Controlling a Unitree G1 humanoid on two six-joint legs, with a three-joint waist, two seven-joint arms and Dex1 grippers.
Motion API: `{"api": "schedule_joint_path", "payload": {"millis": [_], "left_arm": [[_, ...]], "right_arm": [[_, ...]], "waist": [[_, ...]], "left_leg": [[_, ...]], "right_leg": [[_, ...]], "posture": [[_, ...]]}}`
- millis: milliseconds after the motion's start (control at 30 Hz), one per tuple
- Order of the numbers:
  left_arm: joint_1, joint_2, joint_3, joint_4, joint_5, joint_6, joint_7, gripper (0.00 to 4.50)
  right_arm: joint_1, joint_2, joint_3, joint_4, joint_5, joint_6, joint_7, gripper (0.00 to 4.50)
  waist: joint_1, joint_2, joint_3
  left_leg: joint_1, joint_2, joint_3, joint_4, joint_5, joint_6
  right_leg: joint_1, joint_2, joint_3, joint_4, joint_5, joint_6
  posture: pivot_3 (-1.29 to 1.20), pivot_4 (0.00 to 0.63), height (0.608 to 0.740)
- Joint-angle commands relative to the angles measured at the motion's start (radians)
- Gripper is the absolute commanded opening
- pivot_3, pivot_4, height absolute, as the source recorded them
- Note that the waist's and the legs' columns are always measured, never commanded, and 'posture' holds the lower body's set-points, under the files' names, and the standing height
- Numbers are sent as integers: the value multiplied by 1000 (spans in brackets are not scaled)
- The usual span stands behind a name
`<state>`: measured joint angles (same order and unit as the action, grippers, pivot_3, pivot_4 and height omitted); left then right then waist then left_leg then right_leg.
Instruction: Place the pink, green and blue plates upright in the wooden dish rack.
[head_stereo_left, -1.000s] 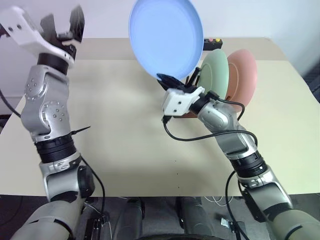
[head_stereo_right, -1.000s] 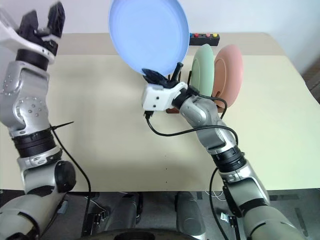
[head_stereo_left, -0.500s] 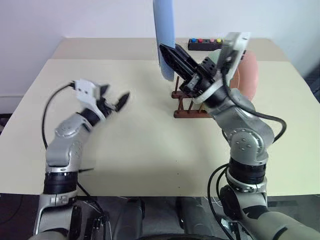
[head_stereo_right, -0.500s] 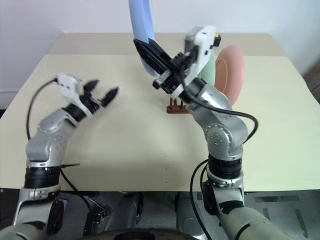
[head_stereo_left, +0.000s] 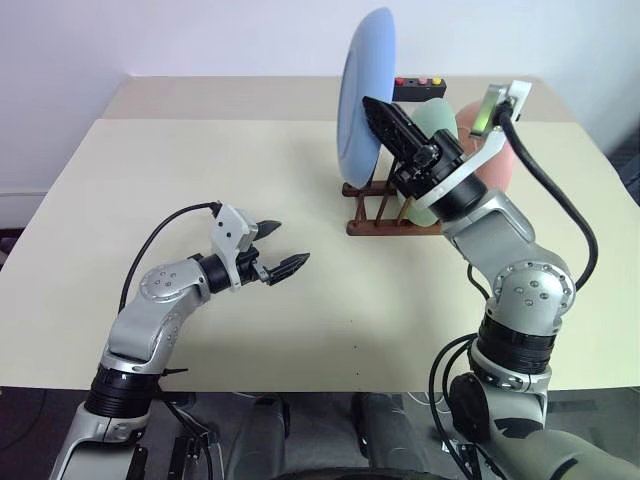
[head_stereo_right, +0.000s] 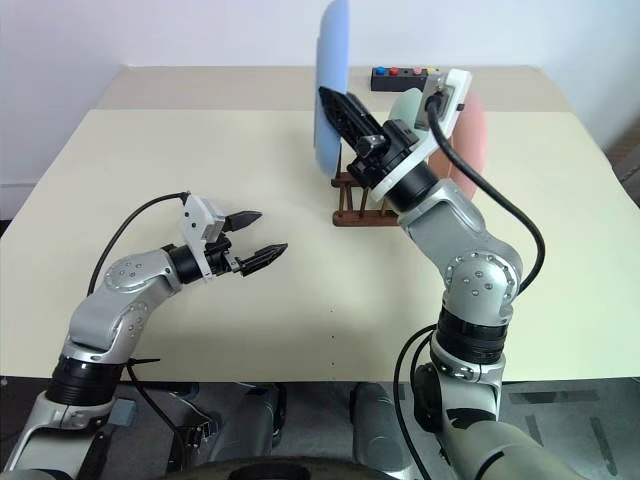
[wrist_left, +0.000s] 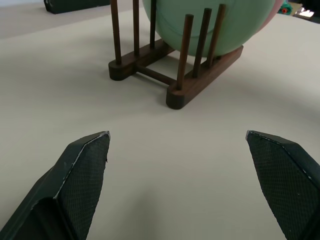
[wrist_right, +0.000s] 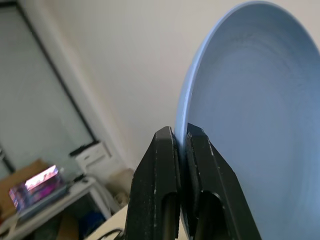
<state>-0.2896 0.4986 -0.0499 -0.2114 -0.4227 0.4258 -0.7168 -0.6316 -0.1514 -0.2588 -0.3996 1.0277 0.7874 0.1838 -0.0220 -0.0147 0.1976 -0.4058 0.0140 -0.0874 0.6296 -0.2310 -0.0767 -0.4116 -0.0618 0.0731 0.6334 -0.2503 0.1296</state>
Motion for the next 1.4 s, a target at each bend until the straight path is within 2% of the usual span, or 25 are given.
{"api": "schedule_joint_path", "payload": {"millis": [33,900,1000,1233,1400], "left_arm": [[-16,-4,-1,-35,4,-2,-4,4467],[-4,-13,-23,-83,-4,31,-33,4467],[-2,-14,-25,-82,-1,29,-32,4500],[-2,-18,-29,-83,2,27,-31,4500],[-4,-17,-28,-78,1,25,-34,4500]], "right_arm": [[-32,-25,-17,-3,24,-28,-10,0],[-29,-56,-34,142,57,-20,-73,0],[-27,-62,-35,147,56,-20,-72,993],[-29,-71,-30,152,36,-30,-70,4457],[-33,-86,-23,149,10,-48,-56,4457]], "waist": [[-1,0,0],[-1,0,0],[-2,0,0],[-1,0,0],[-1,0,0]], "left_leg": [[0,0,0,0,0,0],[0,0,0,0,0,0],[0,0,0,0,0,0],[-1,0,0,0,0,0],[-1,0,0,0,0,0]], "right_leg": [[0,0,0,0,0,0],[-1,0,0,0,0,0],[-1,0,0,0,0,0],[-1,0,0,-1,0,0],[-1,0,0,-1,0,0]], "posture": [[0,150,730],[0,150,730],[0,150,730],[0,150,730],[0,150,730]]}}
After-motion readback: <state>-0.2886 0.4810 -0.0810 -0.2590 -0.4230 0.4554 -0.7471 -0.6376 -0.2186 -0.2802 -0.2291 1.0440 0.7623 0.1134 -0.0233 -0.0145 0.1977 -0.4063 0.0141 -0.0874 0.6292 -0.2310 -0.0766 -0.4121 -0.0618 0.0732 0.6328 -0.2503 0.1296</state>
